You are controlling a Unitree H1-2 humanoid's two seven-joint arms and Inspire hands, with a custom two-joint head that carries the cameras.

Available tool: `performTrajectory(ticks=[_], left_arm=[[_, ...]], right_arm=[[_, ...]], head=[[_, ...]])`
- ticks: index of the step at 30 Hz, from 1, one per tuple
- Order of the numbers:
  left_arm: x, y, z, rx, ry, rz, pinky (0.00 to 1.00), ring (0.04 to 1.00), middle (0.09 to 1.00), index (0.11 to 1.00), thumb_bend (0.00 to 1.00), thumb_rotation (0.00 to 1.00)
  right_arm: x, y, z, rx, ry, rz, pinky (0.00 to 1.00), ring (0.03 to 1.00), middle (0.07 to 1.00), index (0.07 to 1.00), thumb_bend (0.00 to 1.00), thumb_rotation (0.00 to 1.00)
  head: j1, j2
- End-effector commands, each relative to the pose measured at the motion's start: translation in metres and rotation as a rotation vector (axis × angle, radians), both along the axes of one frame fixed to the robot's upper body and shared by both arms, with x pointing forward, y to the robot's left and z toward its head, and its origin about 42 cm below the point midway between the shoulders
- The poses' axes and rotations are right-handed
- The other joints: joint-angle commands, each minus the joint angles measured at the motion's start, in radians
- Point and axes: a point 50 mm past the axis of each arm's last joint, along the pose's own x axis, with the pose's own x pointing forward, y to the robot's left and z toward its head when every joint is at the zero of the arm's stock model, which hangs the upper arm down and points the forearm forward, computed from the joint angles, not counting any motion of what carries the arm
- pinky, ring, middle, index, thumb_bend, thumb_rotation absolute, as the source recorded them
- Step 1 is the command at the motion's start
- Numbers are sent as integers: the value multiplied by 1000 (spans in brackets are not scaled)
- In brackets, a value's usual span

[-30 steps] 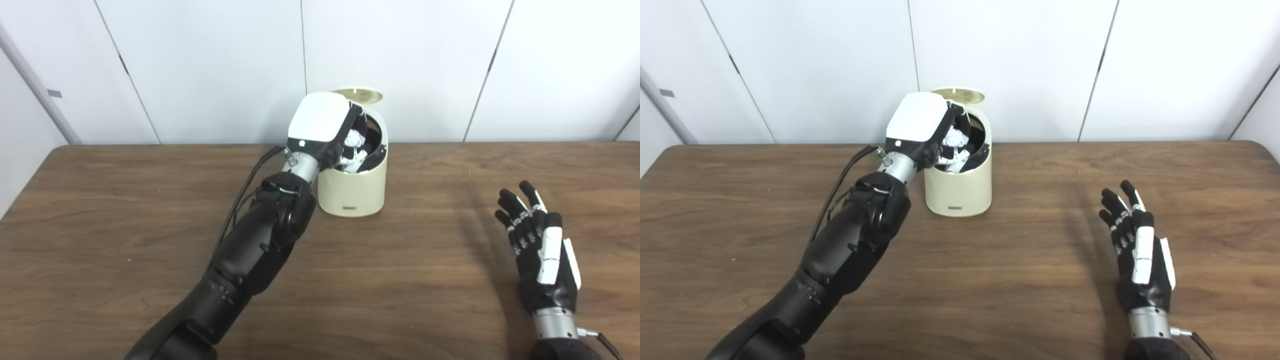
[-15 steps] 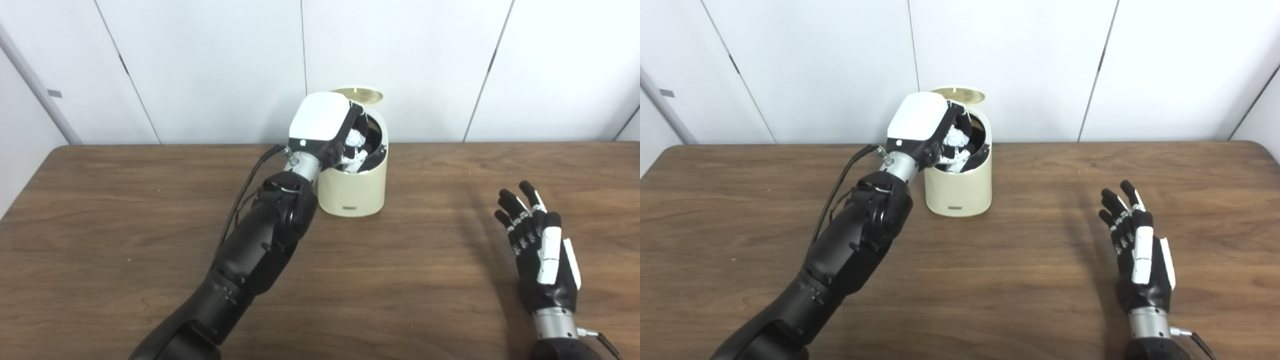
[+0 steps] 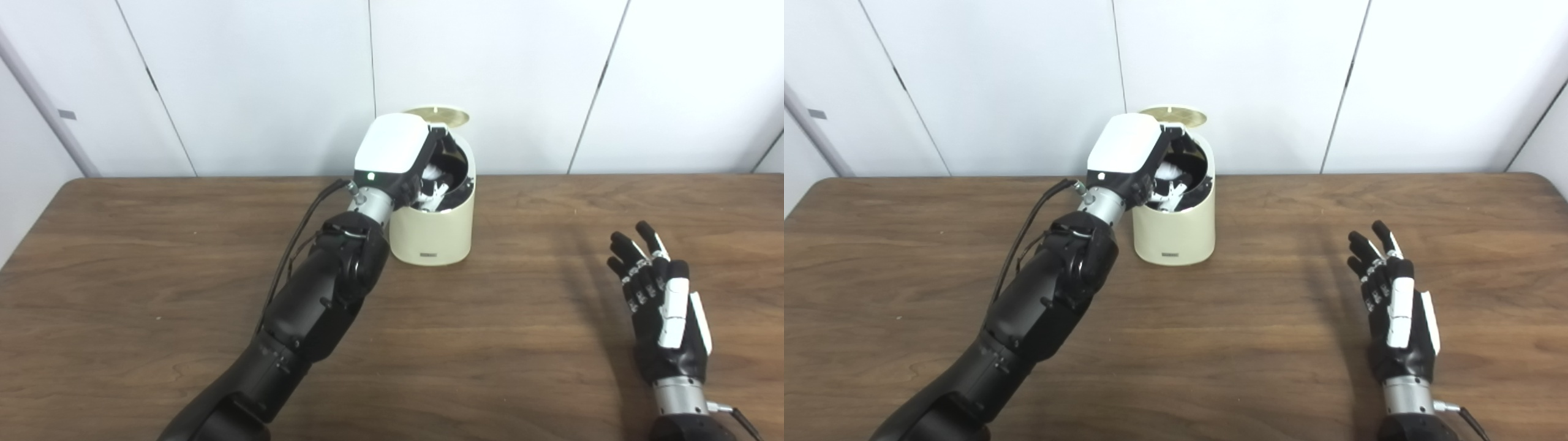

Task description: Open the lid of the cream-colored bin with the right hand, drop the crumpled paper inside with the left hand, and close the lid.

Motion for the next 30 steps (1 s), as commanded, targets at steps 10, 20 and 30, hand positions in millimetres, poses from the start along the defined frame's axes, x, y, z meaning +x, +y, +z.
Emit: performTrajectory(ticks=[10, 20, 30], left_arm=[[-1, -3, 10, 2, -35, -25, 560, 665, 698, 663, 875, 15], [-1, -2, 10, -8, -42, -24, 512, 621, 654, 633, 874, 0], [-9, 10, 11, -104, -93, -52, 500, 584, 622, 516, 604, 29]], right_arm=[[-14, 5, -26, 26, 81, 3, 899, 900, 845, 918, 505, 1000], [-12, 5, -26, 30, 80, 0, 906, 907, 846, 930, 511, 1000], [-13, 4, -29, 34, 83, 3, 915, 904, 837, 927, 501, 1000]], head=[[0, 5], [3, 4], [5, -1]])
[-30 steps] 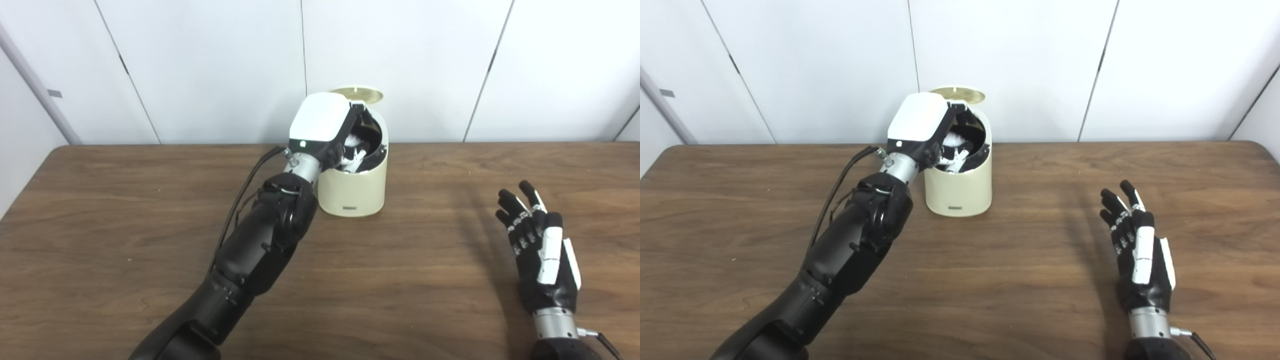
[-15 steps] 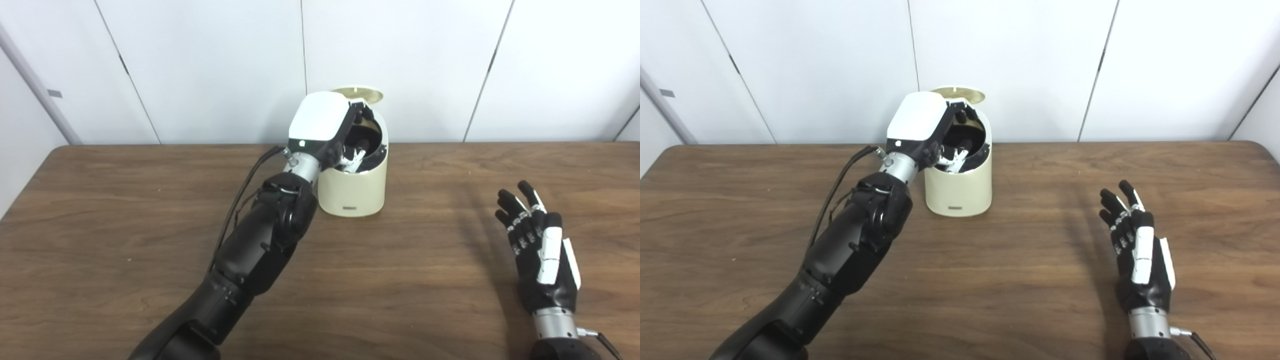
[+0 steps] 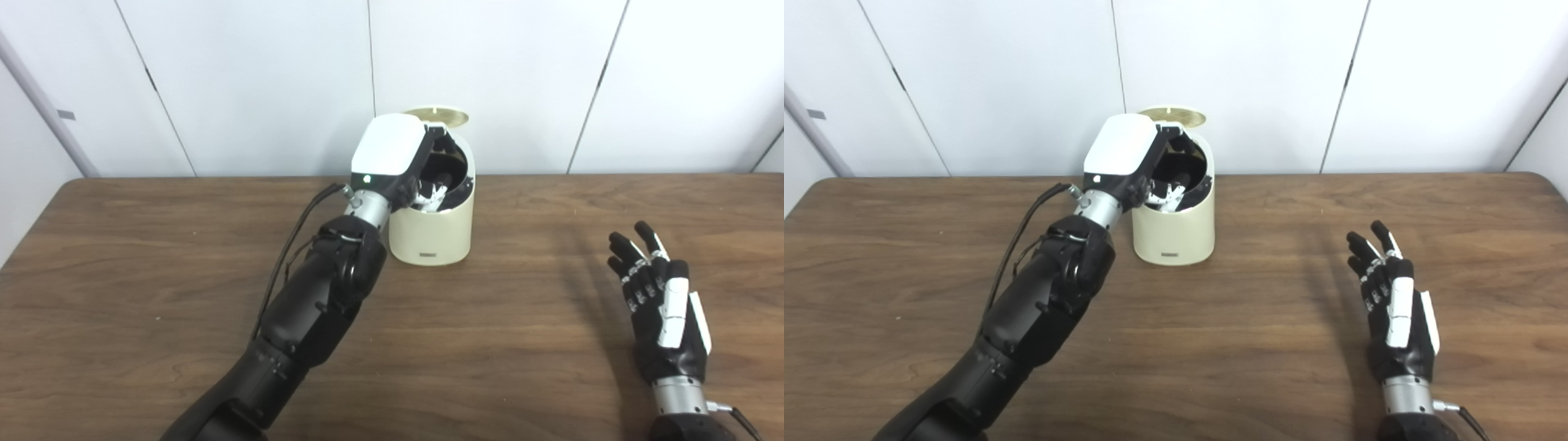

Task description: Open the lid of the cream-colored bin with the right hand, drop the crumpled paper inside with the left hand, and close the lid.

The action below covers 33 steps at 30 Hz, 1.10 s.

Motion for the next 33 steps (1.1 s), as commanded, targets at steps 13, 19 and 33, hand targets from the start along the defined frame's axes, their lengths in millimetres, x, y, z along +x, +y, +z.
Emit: performTrajectory(ticks=[13, 19, 33], left_arm=[[-3, 18, 15, -139, -162, -53, 309, 405, 511, 481, 471, 0], [-4, 20, 15, -149, -162, -52, 304, 410, 524, 482, 470, 0], [-23, 47, 19, -191, -187, -44, 309, 416, 525, 494, 471, 0]], right_arm=[[-11, 1, -31, 23, 85, -3, 913, 911, 834, 931, 501, 1000], [-11, -2, -31, 29, 88, -2, 925, 912, 825, 935, 512, 997], [-9, -3, -29, 16, 85, 7, 913, 909, 840, 940, 515, 1000]], head=[[5, -5], [10, -5], [13, -2]])
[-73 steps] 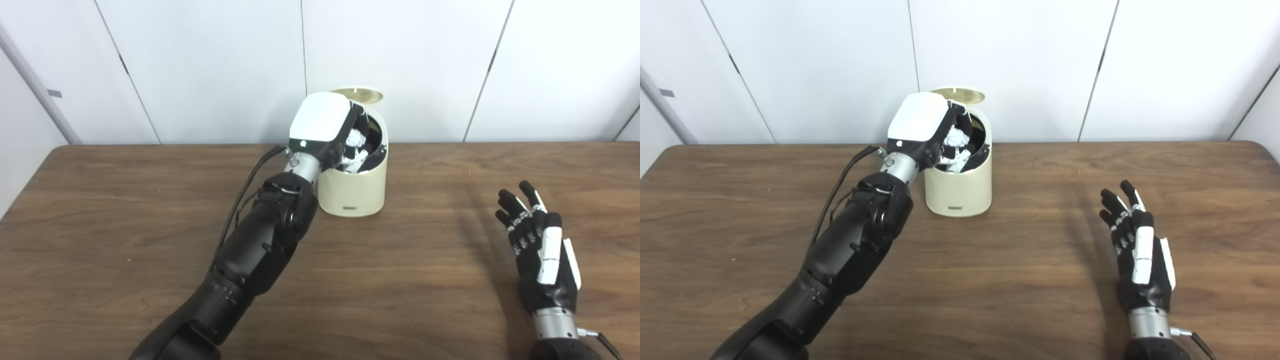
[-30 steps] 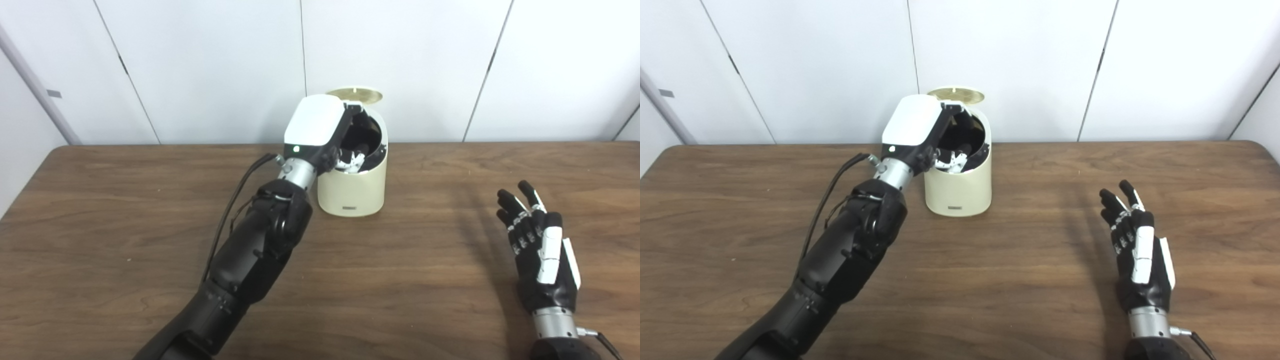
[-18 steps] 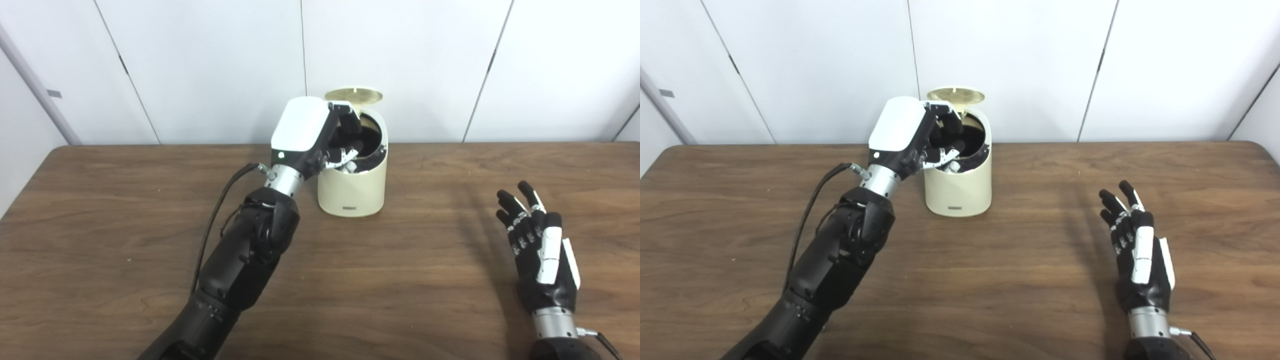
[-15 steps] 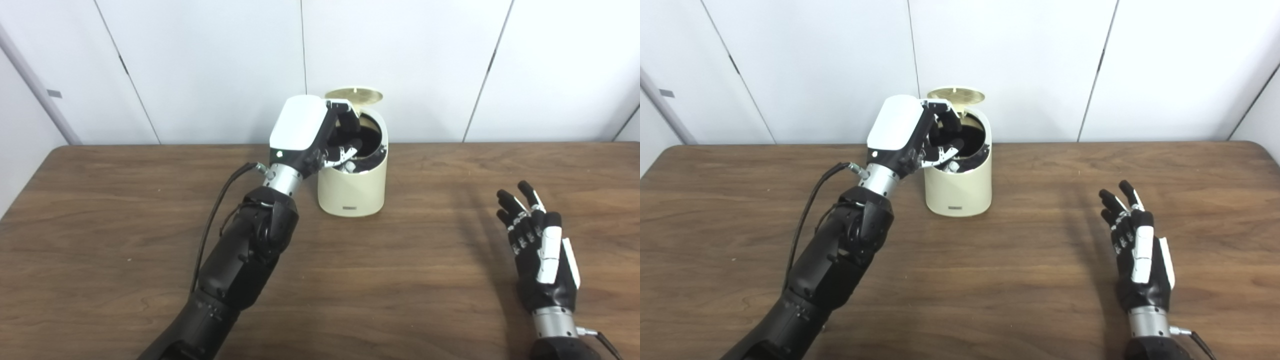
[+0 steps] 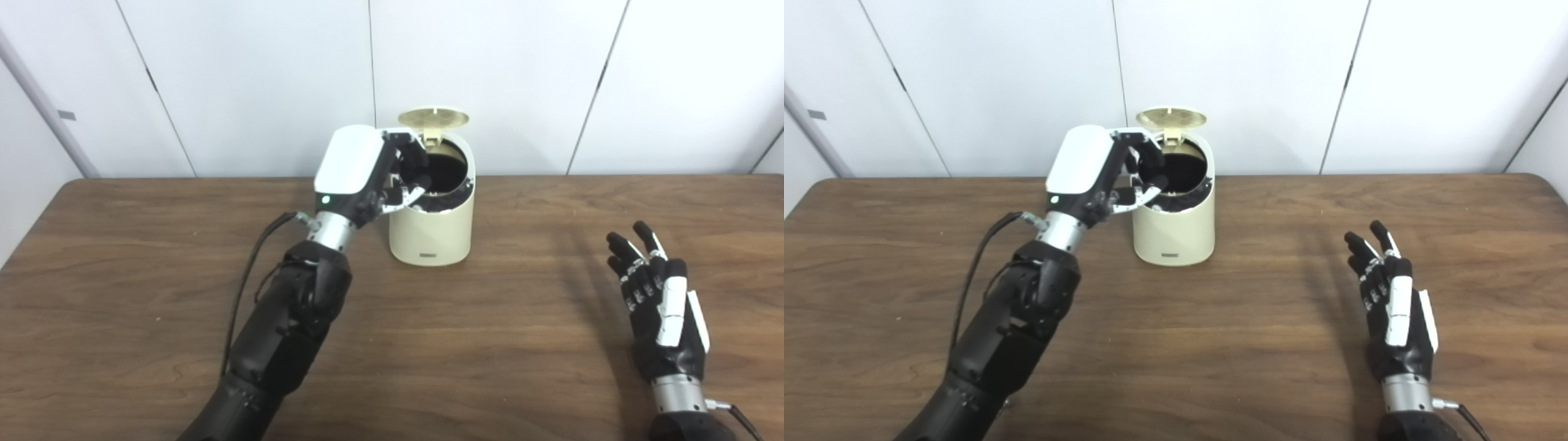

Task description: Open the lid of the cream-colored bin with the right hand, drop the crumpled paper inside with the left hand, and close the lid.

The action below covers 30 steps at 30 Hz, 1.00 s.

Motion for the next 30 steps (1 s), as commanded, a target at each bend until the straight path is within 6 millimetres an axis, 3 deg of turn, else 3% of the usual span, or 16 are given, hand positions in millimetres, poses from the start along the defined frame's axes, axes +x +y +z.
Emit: performTrajectory(ticks=[1, 17, 27, 30], left_arm=[[-2, 5, 21, -20, -73, -15, 309, 415, 526, 490, 472, 0], [-30, 47, 25, -269, 38, 46, 319, 413, 510, 485, 474, 0], [-44, 75, 8, -543, 180, 130, 328, 436, 522, 480, 475, 0], [-49, 84, 1, -565, 225, 170, 398, 441, 517, 477, 491, 0]], right_arm=[[-12, 0, -28, 21, 82, -2, 914, 909, 841, 940, 516, 1000], [-9, -3, -23, 14, 75, -11, 881, 888, 833, 926, 520, 997], [-9, -3, -20, 12, 69, -1, 886, 888, 831, 927, 521, 995], [-8, -4, -20, 10, 69, 2, 891, 891, 836, 931, 513, 999]], head=[[-1, 2], [0, 9], [4, 16], [4, 19]])
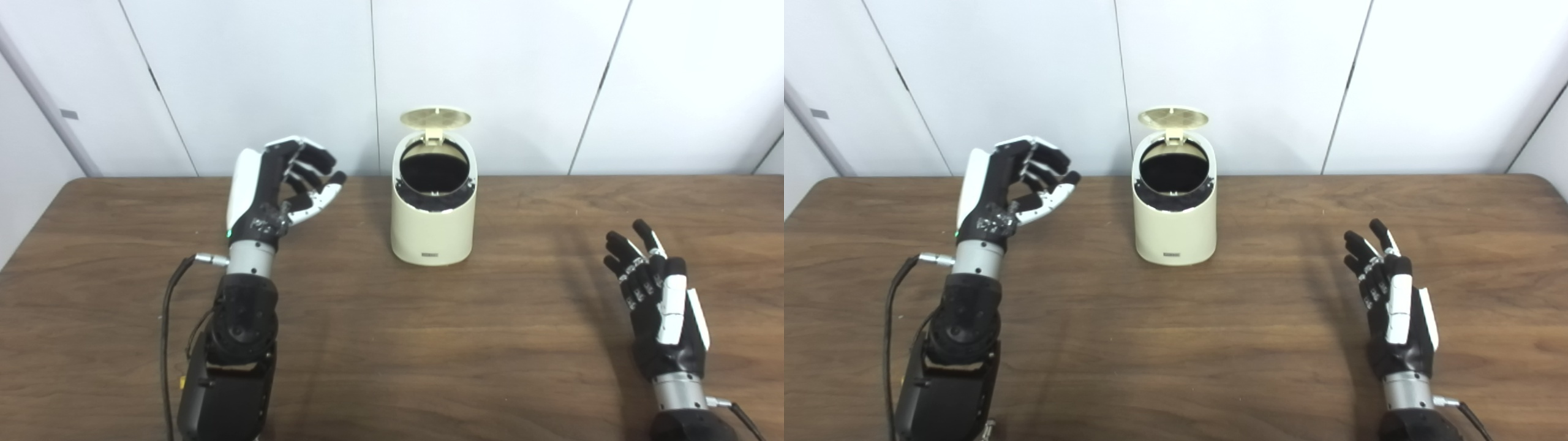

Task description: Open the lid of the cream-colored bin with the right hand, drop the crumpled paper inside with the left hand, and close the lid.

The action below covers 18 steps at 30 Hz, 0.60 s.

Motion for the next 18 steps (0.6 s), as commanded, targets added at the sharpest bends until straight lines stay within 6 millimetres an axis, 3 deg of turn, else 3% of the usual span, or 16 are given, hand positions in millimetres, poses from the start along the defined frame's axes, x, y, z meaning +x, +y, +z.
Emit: performTrajectory(ticks=[1, 3, 10, 11, 12, 17, 18], left_arm=[[-1, 6, 14, 3, -43, 9, 441, 454, 509, 478, 498, 0], [-4, 10, 10, -5, -20, 15, 491, 471, 498, 483, 503, 0], [-16, 25, -10, -123, 39, -10, 426, 428, 499, 519, 501, 0], [-18, 28, -14, -133, 56, -16, 447, 489, 497, 509, 508, 0], [-19, 29, -17, -139, 68, -20, 468, 526, 558, 503, 506, 33], [-29, 38, -31, -210, 120, -57, 546, 609, 657, 498, 500, 73], [-30, 39, -32, -219, 123, -67, 570, 631, 675, 611, 507, 171]], right_arm=[[-9, -2, -20, 16, 70, -1, 894, 891, 835, 931, 514, 1000], [-9, -3, -20, 18, 71, -1, 900, 890, 830, 925, 517, 1000], [-9, -3, -18, 7, 58, 3, 908, 905, 846, 929, 520, 1000], [-9, -2, -18, 16, 58, 2, 904, 899, 842, 924, 530, 991], [-9, -2, -17, 21, 58, 1, 907, 899, 842, 924, 530, 984], [-9, -2, -16, 13, 54, 2, 904, 897, 842, 931, 516, 999], [-9, -2, -16, 14, 54, 2, 902, 897, 843, 929, 514, 1000]], head=[[1, 0], [0, 2], [-3, 6], [-4, 7], [-4, 7], [-3, 12], [-3, 12]])
